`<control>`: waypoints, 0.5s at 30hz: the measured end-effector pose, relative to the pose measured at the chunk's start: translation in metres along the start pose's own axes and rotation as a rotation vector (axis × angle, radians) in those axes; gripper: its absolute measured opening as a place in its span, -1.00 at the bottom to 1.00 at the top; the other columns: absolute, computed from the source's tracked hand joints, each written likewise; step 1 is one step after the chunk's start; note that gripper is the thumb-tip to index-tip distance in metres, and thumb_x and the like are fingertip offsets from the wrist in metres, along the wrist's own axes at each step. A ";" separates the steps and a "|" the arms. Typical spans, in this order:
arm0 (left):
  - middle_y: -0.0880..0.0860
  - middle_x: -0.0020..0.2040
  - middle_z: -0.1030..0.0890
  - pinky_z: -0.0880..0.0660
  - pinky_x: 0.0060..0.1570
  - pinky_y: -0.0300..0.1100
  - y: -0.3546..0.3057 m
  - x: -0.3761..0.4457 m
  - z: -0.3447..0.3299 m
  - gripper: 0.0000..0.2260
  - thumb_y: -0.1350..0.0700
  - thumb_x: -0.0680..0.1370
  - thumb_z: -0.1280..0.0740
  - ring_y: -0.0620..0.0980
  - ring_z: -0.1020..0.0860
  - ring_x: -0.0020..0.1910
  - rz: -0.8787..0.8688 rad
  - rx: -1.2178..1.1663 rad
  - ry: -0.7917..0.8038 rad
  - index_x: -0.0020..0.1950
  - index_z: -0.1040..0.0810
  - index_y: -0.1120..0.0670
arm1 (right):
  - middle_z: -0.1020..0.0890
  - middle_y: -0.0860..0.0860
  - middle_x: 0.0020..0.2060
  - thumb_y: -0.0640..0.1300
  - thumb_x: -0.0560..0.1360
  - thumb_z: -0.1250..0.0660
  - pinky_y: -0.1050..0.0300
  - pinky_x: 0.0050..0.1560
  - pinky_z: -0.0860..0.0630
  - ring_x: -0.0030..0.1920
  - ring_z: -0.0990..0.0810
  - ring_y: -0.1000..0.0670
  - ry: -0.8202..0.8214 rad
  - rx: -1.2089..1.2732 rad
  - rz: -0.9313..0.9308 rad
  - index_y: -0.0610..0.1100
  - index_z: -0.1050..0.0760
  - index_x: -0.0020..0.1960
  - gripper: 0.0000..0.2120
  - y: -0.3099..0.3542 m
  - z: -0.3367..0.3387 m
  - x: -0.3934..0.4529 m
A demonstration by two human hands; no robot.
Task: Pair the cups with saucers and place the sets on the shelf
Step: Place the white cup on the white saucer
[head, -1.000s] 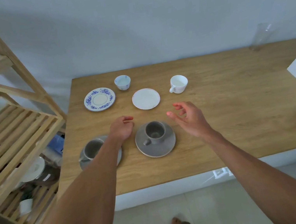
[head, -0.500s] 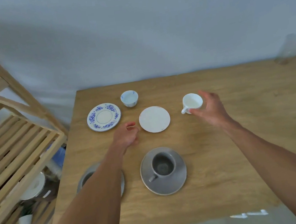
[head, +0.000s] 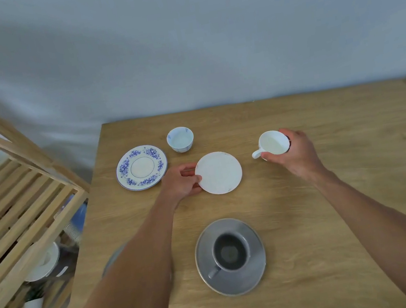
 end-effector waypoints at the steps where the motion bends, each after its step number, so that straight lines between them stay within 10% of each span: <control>1: 0.12 0.21 -0.64 -0.72 -0.17 -0.14 0.000 0.000 0.000 -0.58 0.36 0.52 -0.47 0.10 -0.67 0.15 0.004 -0.014 0.009 0.35 -0.63 0.10 | -0.62 -0.03 0.14 0.37 0.16 -0.62 0.09 0.03 -0.52 0.14 -0.62 -0.08 -0.014 0.003 0.010 0.04 -0.59 0.27 -0.22 0.004 0.001 -0.002; 15: 0.12 0.18 -0.70 -0.71 0.03 0.02 0.006 0.005 0.002 -0.60 0.34 0.51 -0.51 0.10 -0.71 0.13 0.049 -0.103 0.043 0.32 -0.65 0.10 | -0.66 0.02 0.18 0.22 0.19 -0.71 0.03 0.16 -0.66 0.15 -0.65 0.03 0.109 0.098 0.247 -0.02 -0.61 0.36 -0.19 0.098 -0.062 -0.043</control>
Point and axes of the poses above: each hand's wrist, its own x-axis towards the middle knuckle, its own z-axis out of the back of the hand, y = z × x, the point moved 4 cm from there along x, towards the middle knuckle
